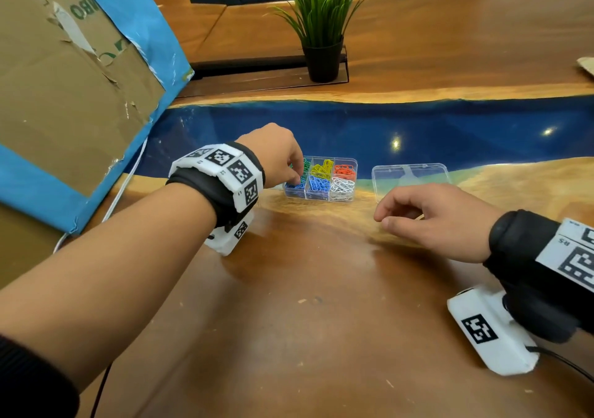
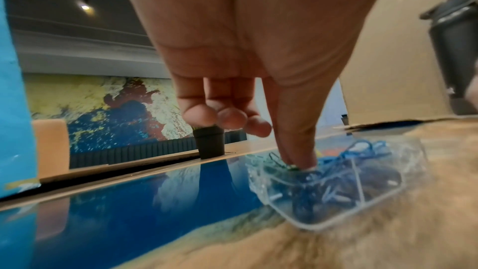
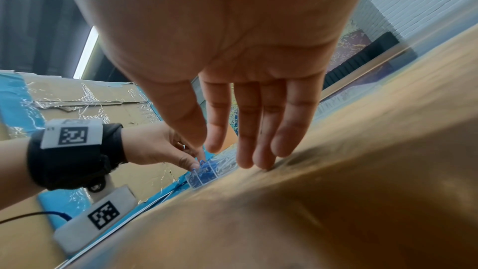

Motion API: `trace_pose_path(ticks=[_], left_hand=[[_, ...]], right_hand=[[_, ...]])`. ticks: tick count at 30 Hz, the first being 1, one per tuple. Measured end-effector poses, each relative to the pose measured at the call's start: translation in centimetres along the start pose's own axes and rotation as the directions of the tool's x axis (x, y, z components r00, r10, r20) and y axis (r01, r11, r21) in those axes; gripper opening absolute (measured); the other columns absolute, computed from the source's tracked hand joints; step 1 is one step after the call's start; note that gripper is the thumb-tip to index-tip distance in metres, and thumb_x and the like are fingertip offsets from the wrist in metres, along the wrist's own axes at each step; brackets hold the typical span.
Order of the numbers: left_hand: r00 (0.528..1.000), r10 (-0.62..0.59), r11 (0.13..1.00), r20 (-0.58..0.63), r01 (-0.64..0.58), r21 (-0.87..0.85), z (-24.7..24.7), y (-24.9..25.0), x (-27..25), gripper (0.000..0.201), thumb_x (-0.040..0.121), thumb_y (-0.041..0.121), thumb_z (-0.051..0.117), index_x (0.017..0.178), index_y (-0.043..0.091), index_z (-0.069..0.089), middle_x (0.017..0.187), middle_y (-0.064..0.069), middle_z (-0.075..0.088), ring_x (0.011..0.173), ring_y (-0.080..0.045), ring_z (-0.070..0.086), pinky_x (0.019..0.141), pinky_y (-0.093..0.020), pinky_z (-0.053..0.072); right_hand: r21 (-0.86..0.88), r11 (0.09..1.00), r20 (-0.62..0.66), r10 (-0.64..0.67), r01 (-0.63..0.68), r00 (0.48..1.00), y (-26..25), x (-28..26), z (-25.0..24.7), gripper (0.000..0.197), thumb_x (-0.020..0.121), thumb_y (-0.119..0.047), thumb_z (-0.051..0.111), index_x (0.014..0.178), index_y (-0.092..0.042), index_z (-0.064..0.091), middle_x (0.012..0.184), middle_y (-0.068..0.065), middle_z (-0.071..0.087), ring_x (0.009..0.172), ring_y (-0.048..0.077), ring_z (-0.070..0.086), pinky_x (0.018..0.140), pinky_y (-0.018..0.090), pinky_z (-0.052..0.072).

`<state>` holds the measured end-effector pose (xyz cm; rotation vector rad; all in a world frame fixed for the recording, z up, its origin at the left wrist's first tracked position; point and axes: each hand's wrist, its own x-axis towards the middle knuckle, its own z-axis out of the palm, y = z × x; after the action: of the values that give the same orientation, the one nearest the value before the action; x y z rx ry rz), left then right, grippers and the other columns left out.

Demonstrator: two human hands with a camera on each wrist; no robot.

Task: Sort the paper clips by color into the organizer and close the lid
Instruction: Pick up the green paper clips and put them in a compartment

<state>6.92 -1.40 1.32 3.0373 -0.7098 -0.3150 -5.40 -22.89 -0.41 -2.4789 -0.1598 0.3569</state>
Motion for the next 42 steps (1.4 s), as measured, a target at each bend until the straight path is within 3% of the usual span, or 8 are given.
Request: trace_pose_path(ticks=[7,11,14,19,26,31,36,42], left_hand=[[0.999,0.047,0.999,-0.023,-0.047,0.009,0.2,0.0,-0.1,0.014,0.083,0.029,0.063,0.070,0.033,0.064,0.070,0.016,0.051,0.078,-0.015,0.058,0.067,-0.030,0.048],[0.994,0.025,0.994,-0.109,-0.036,-0.100,-0.5,-0.4,0.0,0.012,0.087,0.026,0.062,0.090,0.022,0.073,0.081,0.008,0.063,0.078,-0.011,0.056,0.069,-0.024,0.041],[0.986,-0.036,0.993,-0.161,0.018,-0.112,-0.3,-0.4,0.4,0.014,0.088,0.028,0.060,0.094,0.024,0.072,0.091,0.005,0.070,0.085,-0.015,0.062,0.080,-0.035,0.053],[0.996,-0.027,0.995,-0.085,0.019,-0.099,-0.1,-0.1,0.9,0.017,0.087,0.025,0.063,0.102,0.021,0.070,0.097,0.003,0.069,0.090,-0.016,0.062,0.086,-0.036,0.052],[0.995,-0.080,0.992,-0.058,0.074,-0.107,0.3,-0.3,1.3,0.008,0.084,0.016,0.065,0.083,0.018,0.073,0.087,-0.001,0.071,0.083,-0.018,0.064,0.083,-0.036,0.054],[0.992,-0.075,0.990,-0.105,0.061,-0.125,0.3,-0.4,1.1,0.015,0.087,0.019,0.061,0.100,0.018,0.070,0.093,0.001,0.066,0.088,-0.018,0.060,0.083,-0.032,0.050],[0.997,-0.047,0.980,-0.060,0.034,-0.196,0.5,-1.0,0.3,0.050,0.085,0.013,0.055,0.134,0.018,0.046,0.125,-0.003,0.051,0.092,-0.015,0.049,0.086,-0.026,0.041],[0.999,-0.020,0.992,-0.048,0.014,-0.123,1.0,-0.9,-0.6,0.042,0.088,0.010,0.046,0.127,0.020,0.058,0.129,-0.003,0.052,0.102,-0.019,0.053,0.089,-0.031,0.045]], right_hand=[[-0.002,1.000,0.007,0.011,-0.011,1.000,-0.1,-0.1,0.1,0.012,0.088,-0.028,0.058,0.097,-0.029,0.067,0.092,-0.009,0.066,0.086,0.007,0.060,0.083,0.024,0.048],[0.003,1.000,0.010,0.006,-0.006,1.000,0.0,-0.1,0.2,0.012,0.088,-0.028,0.058,0.096,-0.029,0.067,0.090,-0.010,0.065,0.083,0.005,0.059,0.081,0.022,0.047],[0.003,1.000,0.011,-0.002,0.002,1.000,0.0,0.0,0.4,0.011,0.088,-0.028,0.058,0.094,-0.030,0.067,0.089,-0.010,0.065,0.081,0.003,0.057,0.078,0.020,0.046],[-0.015,1.000,0.014,-0.016,0.016,1.000,0.1,-0.1,0.1,0.010,0.089,-0.029,0.057,0.094,-0.031,0.065,0.084,-0.014,0.060,0.077,0.002,0.055,0.075,0.019,0.044],[-0.019,1.000,-0.017,-0.012,0.012,1.000,0.2,-0.1,-0.6,0.010,0.089,-0.028,0.056,0.094,-0.033,0.064,0.085,-0.015,0.061,0.080,0.004,0.056,0.073,0.019,0.044],[-0.034,0.999,-0.023,-0.008,0.007,1.000,0.2,-0.1,-0.8,0.010,0.089,-0.029,0.056,0.095,-0.032,0.064,0.088,-0.014,0.062,0.084,0.007,0.058,0.078,0.022,0.047],[-0.063,0.998,-0.111,-0.016,0.009,0.994,0.3,0.2,-1.9,0.008,0.087,-0.028,0.059,0.090,-0.033,0.063,0.088,-0.015,0.063,0.086,0.009,0.061,0.076,0.023,0.045],[-0.093,0.996,-0.122,-0.015,0.004,0.992,0.1,0.4,-2.1,0.007,0.087,-0.029,0.057,0.088,-0.036,0.060,0.089,-0.017,0.062,0.087,0.007,0.060,0.071,0.020,0.043]])
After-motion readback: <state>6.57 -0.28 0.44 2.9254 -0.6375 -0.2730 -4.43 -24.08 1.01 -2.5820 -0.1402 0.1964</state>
